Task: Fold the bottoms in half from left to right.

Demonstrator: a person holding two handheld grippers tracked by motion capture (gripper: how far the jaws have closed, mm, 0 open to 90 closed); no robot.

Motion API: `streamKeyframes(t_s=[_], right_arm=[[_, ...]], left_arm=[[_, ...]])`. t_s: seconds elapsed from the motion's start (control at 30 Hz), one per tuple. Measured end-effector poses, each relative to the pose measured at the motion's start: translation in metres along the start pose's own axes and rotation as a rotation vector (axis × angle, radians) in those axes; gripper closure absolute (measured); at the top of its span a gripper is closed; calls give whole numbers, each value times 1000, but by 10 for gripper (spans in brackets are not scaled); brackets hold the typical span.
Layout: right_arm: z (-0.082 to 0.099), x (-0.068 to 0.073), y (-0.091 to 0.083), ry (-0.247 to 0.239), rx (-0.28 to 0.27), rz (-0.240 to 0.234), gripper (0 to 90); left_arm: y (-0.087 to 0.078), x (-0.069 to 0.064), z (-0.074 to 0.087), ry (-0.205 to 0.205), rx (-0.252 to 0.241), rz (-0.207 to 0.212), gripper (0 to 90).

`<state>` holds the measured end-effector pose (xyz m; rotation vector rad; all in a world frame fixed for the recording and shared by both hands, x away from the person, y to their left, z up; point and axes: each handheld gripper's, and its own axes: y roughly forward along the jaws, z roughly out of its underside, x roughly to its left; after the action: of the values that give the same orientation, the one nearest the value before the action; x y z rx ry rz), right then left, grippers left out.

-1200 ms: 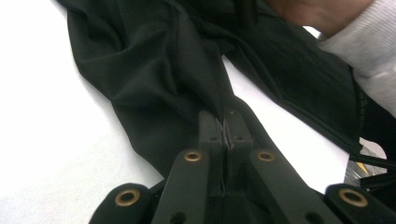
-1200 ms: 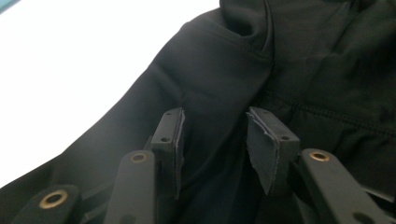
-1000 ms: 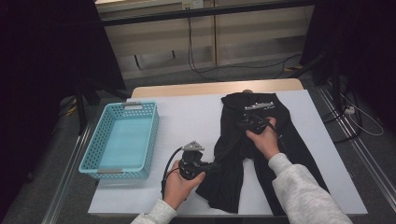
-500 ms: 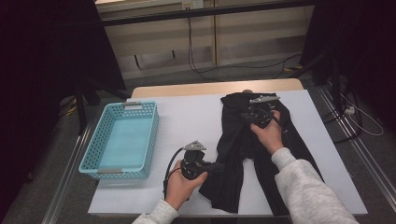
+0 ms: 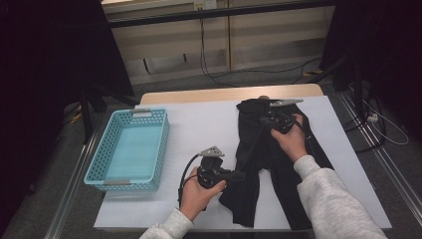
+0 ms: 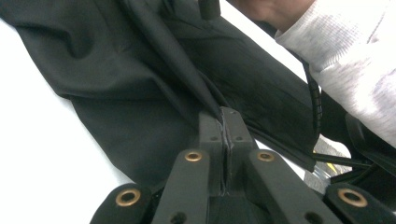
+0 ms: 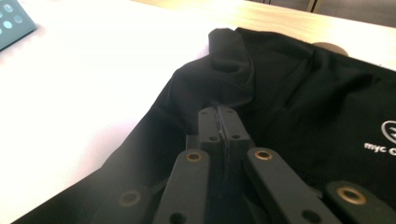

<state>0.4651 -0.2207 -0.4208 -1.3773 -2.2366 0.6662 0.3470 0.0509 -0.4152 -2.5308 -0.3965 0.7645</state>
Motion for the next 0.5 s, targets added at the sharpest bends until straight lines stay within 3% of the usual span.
streamKeyframes(t_s=[0.2, 0.3, 0.43, 0.47, 0.5], right_arm=[[-3, -6, -6, 5, -4, 0, 897], [-5, -10, -12, -11, -2, 5, 898], [-14, -25, -36, -21, -16, 25, 900], [-16, -32, -45, -26, -17, 41, 900], [-18, -39, -54, -33, -21, 63, 900]], left_arm=[[5, -8, -8, 11, -1, 24, 891], [14, -19, -20, 33, -15, 62, 891], [31, -41, -44, 92, -29, 128, 891], [31, -41, -44, 92, -29, 128, 890], [42, -51, -57, 121, -32, 153, 890]])
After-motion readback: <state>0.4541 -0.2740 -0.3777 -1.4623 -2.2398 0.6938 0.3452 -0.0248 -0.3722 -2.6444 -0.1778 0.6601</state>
